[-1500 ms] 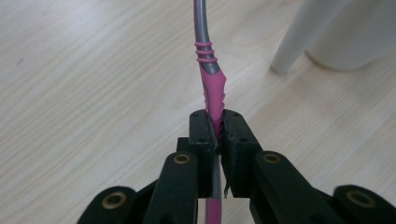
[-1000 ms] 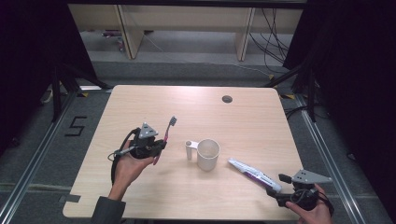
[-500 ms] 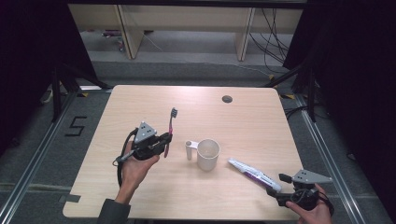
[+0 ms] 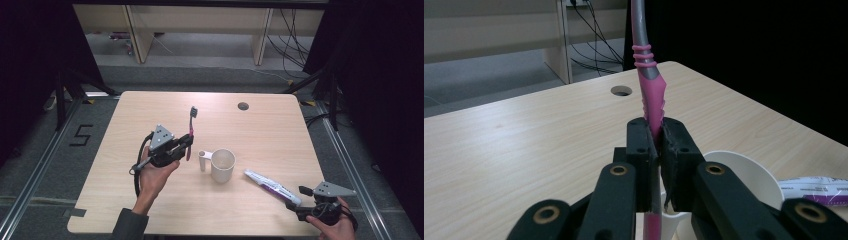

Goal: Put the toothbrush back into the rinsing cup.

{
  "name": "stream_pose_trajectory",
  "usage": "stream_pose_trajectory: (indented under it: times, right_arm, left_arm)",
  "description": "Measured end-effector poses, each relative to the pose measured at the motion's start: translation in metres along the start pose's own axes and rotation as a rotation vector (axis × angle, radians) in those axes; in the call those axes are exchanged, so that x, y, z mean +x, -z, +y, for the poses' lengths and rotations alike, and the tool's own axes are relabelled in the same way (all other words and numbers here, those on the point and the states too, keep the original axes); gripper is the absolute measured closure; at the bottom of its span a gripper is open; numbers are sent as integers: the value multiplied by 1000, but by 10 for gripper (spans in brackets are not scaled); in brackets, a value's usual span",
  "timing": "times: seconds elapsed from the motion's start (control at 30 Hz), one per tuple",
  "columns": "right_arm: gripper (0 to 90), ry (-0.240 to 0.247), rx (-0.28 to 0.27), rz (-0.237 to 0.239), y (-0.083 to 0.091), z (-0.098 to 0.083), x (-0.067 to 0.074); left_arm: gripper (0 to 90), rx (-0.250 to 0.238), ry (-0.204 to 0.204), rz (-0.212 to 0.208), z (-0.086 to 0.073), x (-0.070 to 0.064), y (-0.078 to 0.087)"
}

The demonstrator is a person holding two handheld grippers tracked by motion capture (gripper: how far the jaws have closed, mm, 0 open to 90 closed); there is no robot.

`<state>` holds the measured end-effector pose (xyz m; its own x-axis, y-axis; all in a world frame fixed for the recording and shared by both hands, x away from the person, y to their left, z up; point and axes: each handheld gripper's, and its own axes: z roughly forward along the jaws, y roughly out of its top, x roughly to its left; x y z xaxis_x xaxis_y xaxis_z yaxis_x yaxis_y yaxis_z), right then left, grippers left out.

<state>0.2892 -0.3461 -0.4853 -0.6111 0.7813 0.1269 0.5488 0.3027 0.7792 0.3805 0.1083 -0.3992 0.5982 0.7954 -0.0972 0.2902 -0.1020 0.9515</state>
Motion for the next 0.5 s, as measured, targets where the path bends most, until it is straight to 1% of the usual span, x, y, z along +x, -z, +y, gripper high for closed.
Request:
stream_pose_trajectory:
  times: [0.03,0.07,0.1,0.13,0.17,0.2,0.23,0.3,0.33,0.37,0.4,0.47,0.5]
  right_arm:
    - [221,-11,14,3,0,0,0]
    - [221,-11,14,3,0,0,0]
    - [222,-4,4,3,0,0,0]
    - [222,-4,4,3,0,0,0]
    - [222,7,-1,-2,0,0,0]
    - [222,5,-2,-1,0,0,0]
    - [221,-3,12,0,0,0,0]
    - [222,-3,4,4,0,0,0]
    - [222,6,-2,0,0,0,0]
    - [221,-7,12,3,0,0,0]
    - [221,-7,12,3,0,0,0]
    - [221,-5,5,6,0,0,0]
    - [221,8,0,0,0,0,-1]
  left_arm:
    - [830,-10,1,1,2,-2,-2]
    - [830,-10,1,1,2,-2,-2]
    - [830,-23,-2,11,5,-3,-4]
    - [830,-23,-2,11,5,-3,-4]
    - [830,-25,3,5,6,-3,-6]
    - [830,-32,5,16,7,-4,-7]
    - [830,-35,8,14,8,-4,-10]
    - [830,-38,1,14,9,-5,-11]
    - [830,-38,2,10,10,-6,-13]
    - [830,-40,1,10,11,-8,-15]
    - [830,-40,1,10,11,-8,-15]
    - [830,-42,1,4,11,-9,-18]
    - [830,-47,1,2,11,-11,-19]
